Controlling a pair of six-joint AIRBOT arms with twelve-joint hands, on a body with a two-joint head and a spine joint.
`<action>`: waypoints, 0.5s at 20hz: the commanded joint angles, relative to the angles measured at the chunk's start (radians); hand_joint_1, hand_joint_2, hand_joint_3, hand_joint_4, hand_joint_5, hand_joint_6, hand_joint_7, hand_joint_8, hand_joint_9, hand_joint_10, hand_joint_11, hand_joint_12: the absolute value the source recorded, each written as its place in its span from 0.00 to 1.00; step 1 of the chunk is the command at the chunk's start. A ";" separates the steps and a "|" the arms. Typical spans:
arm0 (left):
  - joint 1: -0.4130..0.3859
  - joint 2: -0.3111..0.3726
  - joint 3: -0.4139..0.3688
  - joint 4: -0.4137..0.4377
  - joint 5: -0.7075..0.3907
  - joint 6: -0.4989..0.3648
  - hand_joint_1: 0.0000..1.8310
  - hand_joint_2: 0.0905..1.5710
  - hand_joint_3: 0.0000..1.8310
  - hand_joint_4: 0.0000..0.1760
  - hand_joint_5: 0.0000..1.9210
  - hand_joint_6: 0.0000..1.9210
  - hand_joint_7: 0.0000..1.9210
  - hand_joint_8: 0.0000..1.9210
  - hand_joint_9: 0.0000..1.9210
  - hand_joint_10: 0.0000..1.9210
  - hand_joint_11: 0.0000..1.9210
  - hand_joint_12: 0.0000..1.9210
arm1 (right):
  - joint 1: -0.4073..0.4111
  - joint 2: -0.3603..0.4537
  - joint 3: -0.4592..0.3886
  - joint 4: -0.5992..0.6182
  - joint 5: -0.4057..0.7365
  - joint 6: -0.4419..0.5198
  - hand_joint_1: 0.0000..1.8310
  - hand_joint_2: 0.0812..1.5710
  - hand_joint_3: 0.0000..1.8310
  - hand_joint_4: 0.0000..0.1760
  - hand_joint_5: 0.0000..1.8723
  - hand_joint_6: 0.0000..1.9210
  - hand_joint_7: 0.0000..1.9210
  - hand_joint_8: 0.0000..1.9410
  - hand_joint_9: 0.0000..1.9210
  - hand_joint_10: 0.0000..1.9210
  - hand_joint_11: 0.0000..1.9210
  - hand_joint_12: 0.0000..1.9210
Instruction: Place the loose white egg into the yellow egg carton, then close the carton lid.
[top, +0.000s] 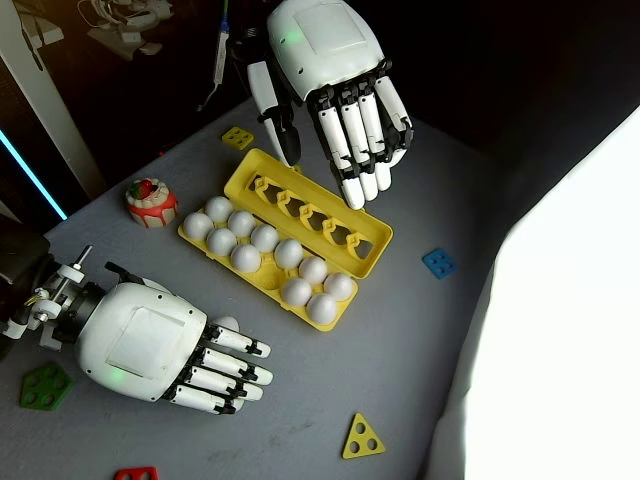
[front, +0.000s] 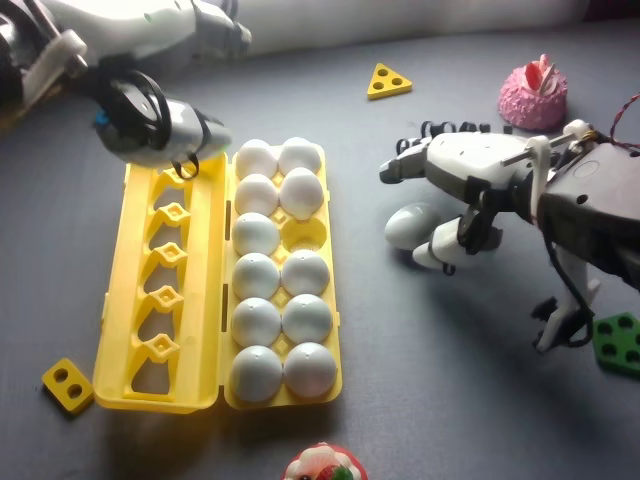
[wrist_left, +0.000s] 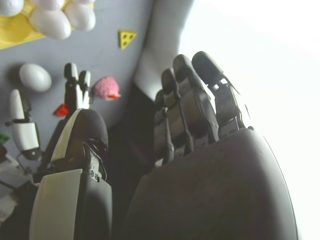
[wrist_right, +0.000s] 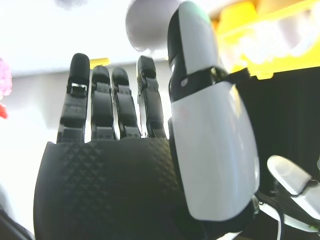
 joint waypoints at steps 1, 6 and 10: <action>-0.007 0.002 -0.003 0.042 -0.025 0.003 0.35 0.81 0.00 0.05 0.15 0.00 0.23 0.00 0.25 0.01 0.00 0.69 | 0.002 0.003 0.004 -0.046 0.036 0.001 0.69 0.63 0.00 0.07 0.22 0.00 0.05 0.00 0.05 0.01 0.00 0.21; -0.011 0.004 -0.033 -0.029 -0.223 0.003 0.34 0.82 0.00 0.07 0.15 0.00 0.22 0.00 0.26 0.01 0.00 0.69 | -0.008 -0.019 0.033 -0.047 0.050 0.011 0.68 0.63 0.00 0.00 0.25 0.01 0.06 0.00 0.07 0.01 0.00 0.32; -0.007 0.006 -0.054 -0.050 -0.253 0.004 0.35 0.81 0.00 0.08 0.16 0.00 0.22 0.00 0.25 0.00 0.00 0.69 | -0.007 -0.031 0.048 -0.047 0.053 0.027 0.68 0.64 0.00 0.00 0.26 0.01 0.06 0.00 0.07 0.01 0.00 0.32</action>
